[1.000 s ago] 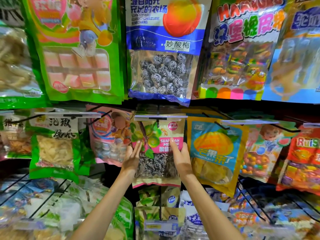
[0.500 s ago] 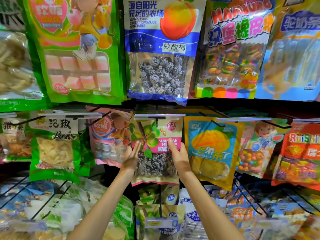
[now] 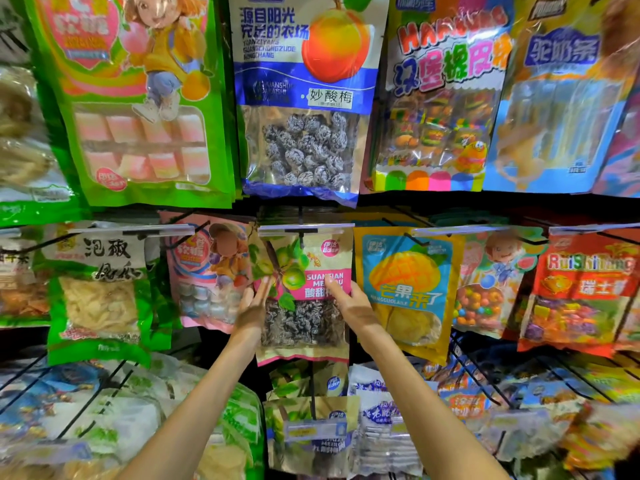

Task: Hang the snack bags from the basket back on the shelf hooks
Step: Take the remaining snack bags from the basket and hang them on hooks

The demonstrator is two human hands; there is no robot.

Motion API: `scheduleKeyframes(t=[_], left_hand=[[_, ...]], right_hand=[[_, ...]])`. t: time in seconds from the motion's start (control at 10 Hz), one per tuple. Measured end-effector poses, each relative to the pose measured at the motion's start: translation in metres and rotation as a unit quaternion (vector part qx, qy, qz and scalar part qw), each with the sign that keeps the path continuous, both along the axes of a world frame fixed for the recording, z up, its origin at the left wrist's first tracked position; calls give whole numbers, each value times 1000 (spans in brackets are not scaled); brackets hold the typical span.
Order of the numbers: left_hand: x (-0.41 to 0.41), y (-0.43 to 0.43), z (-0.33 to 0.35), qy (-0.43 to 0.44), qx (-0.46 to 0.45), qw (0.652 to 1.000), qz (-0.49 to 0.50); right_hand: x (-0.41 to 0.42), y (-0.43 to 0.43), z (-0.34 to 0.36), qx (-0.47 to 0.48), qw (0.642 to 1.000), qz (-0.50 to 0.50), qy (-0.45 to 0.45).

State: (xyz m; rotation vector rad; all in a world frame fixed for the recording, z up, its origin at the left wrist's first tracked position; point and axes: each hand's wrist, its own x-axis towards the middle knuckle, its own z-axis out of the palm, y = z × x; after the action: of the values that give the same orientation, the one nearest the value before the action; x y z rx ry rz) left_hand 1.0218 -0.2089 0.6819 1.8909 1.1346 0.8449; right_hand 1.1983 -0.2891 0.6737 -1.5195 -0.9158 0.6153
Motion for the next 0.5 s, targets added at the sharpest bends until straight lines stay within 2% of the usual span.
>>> scheduleKeyframes(t=[0.1,0.2,0.3,0.4,0.5], left_hand=[[0,-4,1,-7,-12,1000,9],[-7,-10,2,-22,2,997,69],[-9,-23,11,3,32,998,48],[-13,-34,11,62,9,998,18],[-20,-42,13,149,57,987,32]], right_hand=[[-1,-7,5,-32,999,-3,-25],[-6,-22,13,-79,995,4,-57],[-6,-31,14,-98,991,21,-93],[-4,-49,18,-154,959,36,-233],[-4,-65,23,-191,909,40,-368]])
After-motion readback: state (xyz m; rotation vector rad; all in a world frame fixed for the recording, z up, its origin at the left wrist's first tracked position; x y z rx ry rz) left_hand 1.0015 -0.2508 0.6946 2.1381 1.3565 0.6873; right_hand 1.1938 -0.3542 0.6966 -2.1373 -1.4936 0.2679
